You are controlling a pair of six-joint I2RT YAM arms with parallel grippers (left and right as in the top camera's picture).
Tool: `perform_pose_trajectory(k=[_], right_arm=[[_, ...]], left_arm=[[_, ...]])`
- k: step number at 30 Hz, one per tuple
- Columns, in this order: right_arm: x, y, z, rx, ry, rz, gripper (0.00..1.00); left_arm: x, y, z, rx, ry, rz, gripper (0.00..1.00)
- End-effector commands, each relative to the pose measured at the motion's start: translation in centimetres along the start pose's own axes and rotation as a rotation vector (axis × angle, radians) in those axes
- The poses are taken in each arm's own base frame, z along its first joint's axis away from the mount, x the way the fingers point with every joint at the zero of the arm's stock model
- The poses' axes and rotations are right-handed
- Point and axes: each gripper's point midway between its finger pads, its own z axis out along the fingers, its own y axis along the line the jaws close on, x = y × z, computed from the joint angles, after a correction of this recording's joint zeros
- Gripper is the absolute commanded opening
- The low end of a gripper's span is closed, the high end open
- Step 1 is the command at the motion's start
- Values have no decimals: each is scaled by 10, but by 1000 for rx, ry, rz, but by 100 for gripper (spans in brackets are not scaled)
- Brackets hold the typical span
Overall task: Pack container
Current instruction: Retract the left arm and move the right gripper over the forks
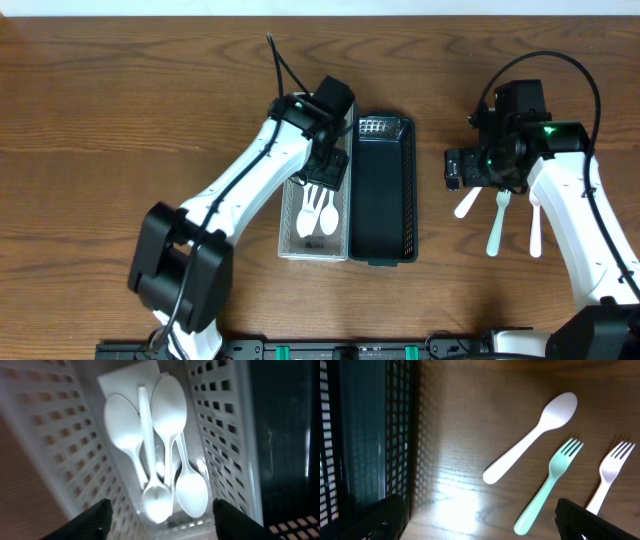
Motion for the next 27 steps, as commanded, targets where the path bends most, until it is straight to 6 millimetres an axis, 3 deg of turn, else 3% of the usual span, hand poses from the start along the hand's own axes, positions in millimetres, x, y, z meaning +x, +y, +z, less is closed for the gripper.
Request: perform_pose_trajectory(k=[1,2,6,9,12,16,19,23,27], right_arm=[[-20,-11,-17,51,-79,75,99],[-27,-14,-26,73,-114,97,99],[-64,-19,-82,104,-295,144,99],[-87,-16,-123,79,-421,204,99],[-89,-26,-133,97,-438,304,99],[-61,-52,-101,159,-267,380,99],[-35,-76,-70,200,-114,439,99],[-12,-90,-27,180,21,456,99],[5,-92,12,166,85,456,99]], left_arm=[[-15,13,-64,-78,-170,23,70],[-14,21,-76,-117,-199,17,71],[-1,59,-126,-214,-299,-57,100],[14,99,-152,-236,-336,-203,98],[31,145,-165,-271,-341,-372,98],[56,196,-165,-267,-298,-561,98],[70,219,-163,-240,-281,-662,98],[84,240,-163,-245,-274,-739,98],[85,243,-163,-237,-279,-752,98]])
